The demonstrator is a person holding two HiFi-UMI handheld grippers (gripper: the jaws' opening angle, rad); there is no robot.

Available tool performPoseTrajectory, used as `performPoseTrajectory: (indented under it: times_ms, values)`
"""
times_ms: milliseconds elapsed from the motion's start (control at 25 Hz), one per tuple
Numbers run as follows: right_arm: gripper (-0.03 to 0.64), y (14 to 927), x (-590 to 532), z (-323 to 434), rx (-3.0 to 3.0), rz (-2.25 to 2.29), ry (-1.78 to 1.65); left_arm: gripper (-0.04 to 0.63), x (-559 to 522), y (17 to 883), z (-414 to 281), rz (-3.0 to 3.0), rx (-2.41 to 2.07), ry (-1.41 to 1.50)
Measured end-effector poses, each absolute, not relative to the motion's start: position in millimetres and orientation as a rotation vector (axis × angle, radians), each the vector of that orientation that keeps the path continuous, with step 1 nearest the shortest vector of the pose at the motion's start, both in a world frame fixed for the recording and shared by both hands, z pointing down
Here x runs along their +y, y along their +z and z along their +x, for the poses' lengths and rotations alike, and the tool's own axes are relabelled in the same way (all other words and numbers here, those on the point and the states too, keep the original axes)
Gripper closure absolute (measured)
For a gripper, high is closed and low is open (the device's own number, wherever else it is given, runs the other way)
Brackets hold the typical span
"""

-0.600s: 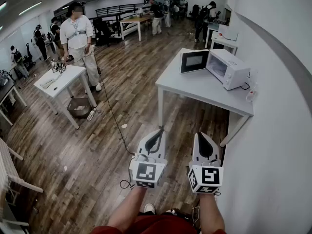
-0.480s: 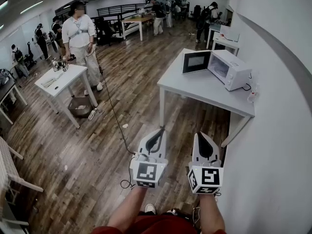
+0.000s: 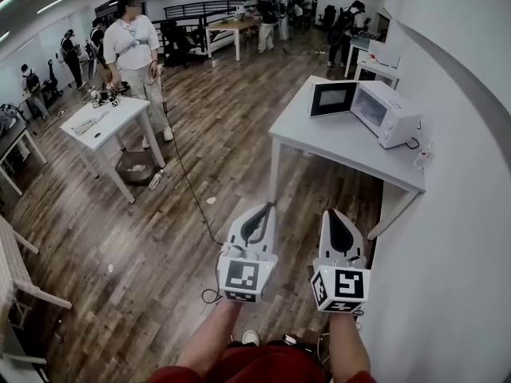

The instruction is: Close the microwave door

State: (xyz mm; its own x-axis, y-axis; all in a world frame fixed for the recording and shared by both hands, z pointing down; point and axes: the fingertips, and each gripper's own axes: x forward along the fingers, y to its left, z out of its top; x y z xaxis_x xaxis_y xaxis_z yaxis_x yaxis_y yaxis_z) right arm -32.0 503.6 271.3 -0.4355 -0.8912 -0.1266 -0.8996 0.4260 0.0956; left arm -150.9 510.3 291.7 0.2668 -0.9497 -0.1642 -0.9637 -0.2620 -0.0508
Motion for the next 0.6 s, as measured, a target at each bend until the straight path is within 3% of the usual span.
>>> performPoseTrajectory:
  times_ms: [600]
  values:
    - [0.594,284,478,-63,2.575,-1.708,0.249,0.568,484,301,-186,-2.413,1.785,0.148]
